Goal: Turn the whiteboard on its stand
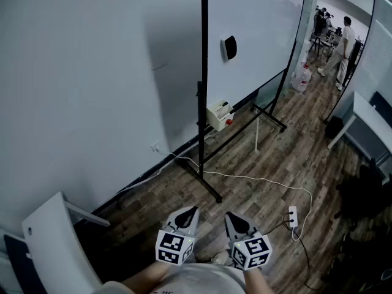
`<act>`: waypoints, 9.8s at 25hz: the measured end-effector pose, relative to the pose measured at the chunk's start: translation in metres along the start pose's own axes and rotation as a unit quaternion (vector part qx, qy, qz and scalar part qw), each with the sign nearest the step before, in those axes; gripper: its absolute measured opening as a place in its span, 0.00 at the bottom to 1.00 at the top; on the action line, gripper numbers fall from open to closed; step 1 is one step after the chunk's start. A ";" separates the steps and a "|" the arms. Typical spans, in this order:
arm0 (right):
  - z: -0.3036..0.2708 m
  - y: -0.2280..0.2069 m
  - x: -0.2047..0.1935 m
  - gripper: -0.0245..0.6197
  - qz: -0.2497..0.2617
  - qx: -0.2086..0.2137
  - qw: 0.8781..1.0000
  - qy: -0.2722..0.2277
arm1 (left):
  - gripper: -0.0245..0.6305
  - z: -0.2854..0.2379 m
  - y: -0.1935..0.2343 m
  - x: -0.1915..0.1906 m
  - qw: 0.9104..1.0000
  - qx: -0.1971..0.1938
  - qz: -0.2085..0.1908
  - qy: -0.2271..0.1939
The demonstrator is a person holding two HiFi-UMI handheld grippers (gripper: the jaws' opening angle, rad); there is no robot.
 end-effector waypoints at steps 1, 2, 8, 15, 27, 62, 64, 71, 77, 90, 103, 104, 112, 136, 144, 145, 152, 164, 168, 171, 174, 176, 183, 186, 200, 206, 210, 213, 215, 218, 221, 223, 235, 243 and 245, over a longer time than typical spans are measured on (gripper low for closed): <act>-0.001 0.000 0.000 0.05 0.002 0.000 1.000 -0.001 | 0.06 -0.001 0.000 -0.001 1.000 0.000 0.000 0.000; -0.001 0.000 0.000 0.05 0.003 0.000 1.000 -0.002 | 0.06 -0.001 0.001 -0.001 1.000 0.001 0.000 0.001; 0.001 0.008 -0.004 0.05 0.006 0.001 1.000 0.001 | 0.06 0.005 0.003 -0.006 1.000 -0.002 0.003 0.005; 0.001 0.017 -0.002 0.05 -0.025 -0.020 0.999 -0.032 | 0.06 0.016 0.013 -0.006 1.000 -0.008 -0.010 0.001; -0.006 0.058 -0.011 0.05 -0.040 -0.059 0.997 -0.032 | 0.06 0.045 0.043 -0.007 0.999 -0.024 -0.013 -0.025; -0.117 -0.109 0.080 0.05 0.009 0.007 0.999 -0.039 | 0.06 -0.131 0.075 0.073 0.999 0.025 0.013 -0.038; -0.121 -0.117 0.083 0.05 0.010 0.011 0.999 -0.037 | 0.06 -0.137 0.075 0.074 0.999 0.031 0.014 -0.036; -0.131 -0.129 0.092 0.05 0.009 0.008 0.999 -0.036 | 0.06 -0.155 0.077 0.083 0.999 0.024 0.008 -0.025; -0.145 -0.130 0.104 0.05 0.002 -0.006 0.999 -0.036 | 0.06 -0.165 0.099 0.099 1.000 0.013 -0.002 -0.025; -0.179 -0.140 0.132 0.05 0.007 -0.029 0.999 -0.043 | 0.06 -0.197 0.142 0.125 1.000 0.000 -0.023 -0.019; -0.219 -0.162 0.159 0.05 0.007 -0.033 0.998 -0.046 | 0.06 -0.239 0.176 0.150 0.999 0.004 -0.029 -0.022; -0.221 -0.163 0.161 0.05 0.008 -0.032 0.998 -0.046 | 0.06 -0.241 0.178 0.151 0.999 0.006 -0.029 -0.023; -0.237 -0.175 0.171 0.05 0.009 -0.032 0.998 -0.048 | 0.07 -0.261 0.197 0.165 0.999 0.012 -0.027 -0.030; -0.251 -0.196 0.170 0.05 -0.016 -0.051 0.998 -0.038 | 0.43 -0.361 0.260 0.207 0.998 -0.014 -0.054 -0.001; -0.250 -0.201 0.168 0.05 -0.024 -0.061 0.997 -0.033 | 0.43 -0.384 0.265 0.215 0.997 -0.015 -0.070 0.005; -0.249 -0.201 0.168 0.05 -0.025 -0.062 0.997 -0.032 | 0.43 -0.386 0.266 0.216 0.997 -0.014 -0.069 0.005; -0.252 -0.202 0.168 0.05 -0.028 -0.064 0.997 -0.030 | 0.35 -0.392 0.265 0.217 0.997 -0.026 -0.073 0.003; -0.264 -0.195 0.165 0.05 -0.032 -0.064 0.997 -0.012 | 0.33 -0.391 0.264 0.215 0.997 -0.027 -0.065 -0.007; -0.266 -0.192 0.167 0.05 -0.034 -0.065 0.997 -0.005 | 0.33 -0.384 0.262 0.215 0.997 -0.029 -0.068 -0.008; -0.268 -0.190 0.165 0.05 -0.035 -0.067 0.997 0.000 | 0.33 -0.376 0.257 0.212 0.997 -0.029 -0.067 -0.010; -0.259 -0.188 0.154 0.05 -0.036 -0.066 0.997 0.001 | 0.33 -0.364 0.241 0.201 0.997 -0.028 -0.070 -0.014; -0.255 -0.187 0.149 0.05 -0.034 -0.064 0.997 0.002 | 0.33 -0.358 0.232 0.195 0.997 -0.028 -0.070 -0.018; -0.249 -0.172 0.141 0.05 -0.032 -0.064 0.997 0.005 | 0.33 -0.333 0.223 0.179 0.997 -0.021 -0.065 -0.027; -0.246 -0.165 0.135 0.05 -0.032 -0.060 0.998 0.008 | 0.33 -0.322 0.229 0.174 0.998 -0.014 -0.062 -0.026; -0.240 -0.124 0.129 0.05 -0.018 -0.035 0.999 0.012 | 0.33 -0.222 0.276 0.139 0.998 -0.006 -0.063 -0.030; -0.240 -0.111 0.126 0.05 -0.007 -0.016 1.000 0.015 | 0.33 -0.189 0.285 0.124 0.997 -0.006 -0.066 -0.027; -0.243 -0.101 0.125 0.05 -0.001 -0.003 1.000 0.017 | 0.33 -0.176 0.289 0.117 0.998 0.007 -0.061 -0.026; -0.243 -0.097 0.127 0.05 0.004 0.004 1.000 0.017 | 0.33 -0.173 0.289 0.117 0.997 0.014 -0.068 -0.022; -0.243 -0.096 0.128 0.05 0.005 0.007 1.000 0.016 | 0.33 -0.174 0.289 0.118 0.997 0.018 -0.075 -0.016; -0.243 -0.094 0.128 0.05 0.007 0.009 1.000 0.016 | 0.33 -0.174 0.288 0.116 0.997 0.032 -0.074 -0.013; -0.241 -0.092 0.126 0.05 0.008 0.010 1.000 0.016 | 0.36 -0.168 0.287 0.110 0.997 0.047 -0.068 -0.013; -0.240 -0.092 0.124 0.05 0.007 0.010 1.000 0.018 | 0.37 -0.163 0.285 0.106 0.997 0.053 -0.059 -0.014; -0.237 -0.086 0.120 0.05 0.010 0.020 1.000 0.018 | 0.36 -0.136 0.253 0.080 0.998 0.069 -0.007 -0.001; -0.226 -0.086 0.116 0.05 0.007 0.017 1.000 0.017 | 0.19 -0.147 0.202 0.084 1.000 0.023 -0.011 -0.006; -0.221 -0.087 0.115 0.05 0.005 0.013 1.000 0.016 | 0.14 -0.153 0.190 0.085 1.000 0.011 -0.012 -0.004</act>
Point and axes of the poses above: the fingertips, and each gripper's own axes: z backward along the fingers, y to its left, x out of its top, the point moved 9 cm from there along z, backward along the fingers, and after that the axes turned 6 degrees about y, right-handed, at the moved point
